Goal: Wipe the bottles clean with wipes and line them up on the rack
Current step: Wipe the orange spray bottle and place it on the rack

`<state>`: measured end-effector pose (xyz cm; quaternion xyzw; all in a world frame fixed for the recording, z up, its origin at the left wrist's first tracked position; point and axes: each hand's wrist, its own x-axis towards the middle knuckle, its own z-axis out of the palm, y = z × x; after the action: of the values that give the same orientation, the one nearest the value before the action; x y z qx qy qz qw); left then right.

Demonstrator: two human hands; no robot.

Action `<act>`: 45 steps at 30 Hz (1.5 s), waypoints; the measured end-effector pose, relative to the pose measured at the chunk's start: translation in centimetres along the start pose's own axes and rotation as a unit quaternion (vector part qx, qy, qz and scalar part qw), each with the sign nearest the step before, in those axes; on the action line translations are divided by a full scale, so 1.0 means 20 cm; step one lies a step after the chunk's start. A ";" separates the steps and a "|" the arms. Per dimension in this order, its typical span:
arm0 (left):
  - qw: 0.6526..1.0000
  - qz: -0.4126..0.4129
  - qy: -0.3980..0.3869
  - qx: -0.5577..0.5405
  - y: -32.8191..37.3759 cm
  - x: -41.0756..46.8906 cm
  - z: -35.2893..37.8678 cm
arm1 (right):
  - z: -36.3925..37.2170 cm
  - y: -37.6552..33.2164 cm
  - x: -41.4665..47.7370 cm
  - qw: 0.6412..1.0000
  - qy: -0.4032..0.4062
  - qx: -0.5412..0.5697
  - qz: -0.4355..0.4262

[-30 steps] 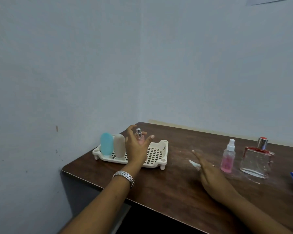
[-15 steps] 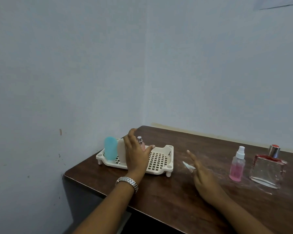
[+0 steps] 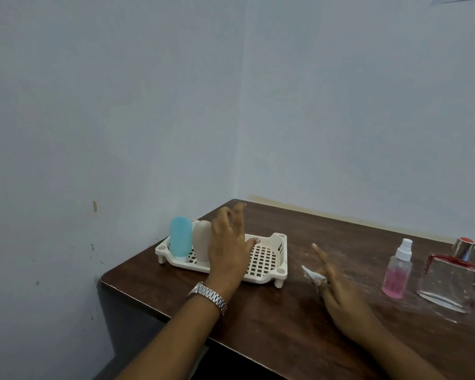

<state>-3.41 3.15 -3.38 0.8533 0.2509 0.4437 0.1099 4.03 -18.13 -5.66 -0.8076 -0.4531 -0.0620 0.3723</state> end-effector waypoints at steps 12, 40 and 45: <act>0.989 -0.037 -0.099 -0.103 -0.05 0.00 -0.11 | 0.01 -0.02 -0.02 1.000 0.003 0.005 -0.011; 0.995 -0.087 -0.005 -0.047 -0.05 -0.11 -0.12 | -0.03 -0.11 -0.06 1.000 -0.015 0.020 -0.014; 0.995 -0.089 -0.001 -0.044 -0.06 -0.10 -0.14 | -0.04 -0.12 -0.06 0.999 -0.016 0.027 -0.017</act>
<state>-6.99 2.98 -3.72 0.8224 0.3058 0.4417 0.1869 1.68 -18.79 -4.41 -0.7902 -0.4745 -0.0427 0.3855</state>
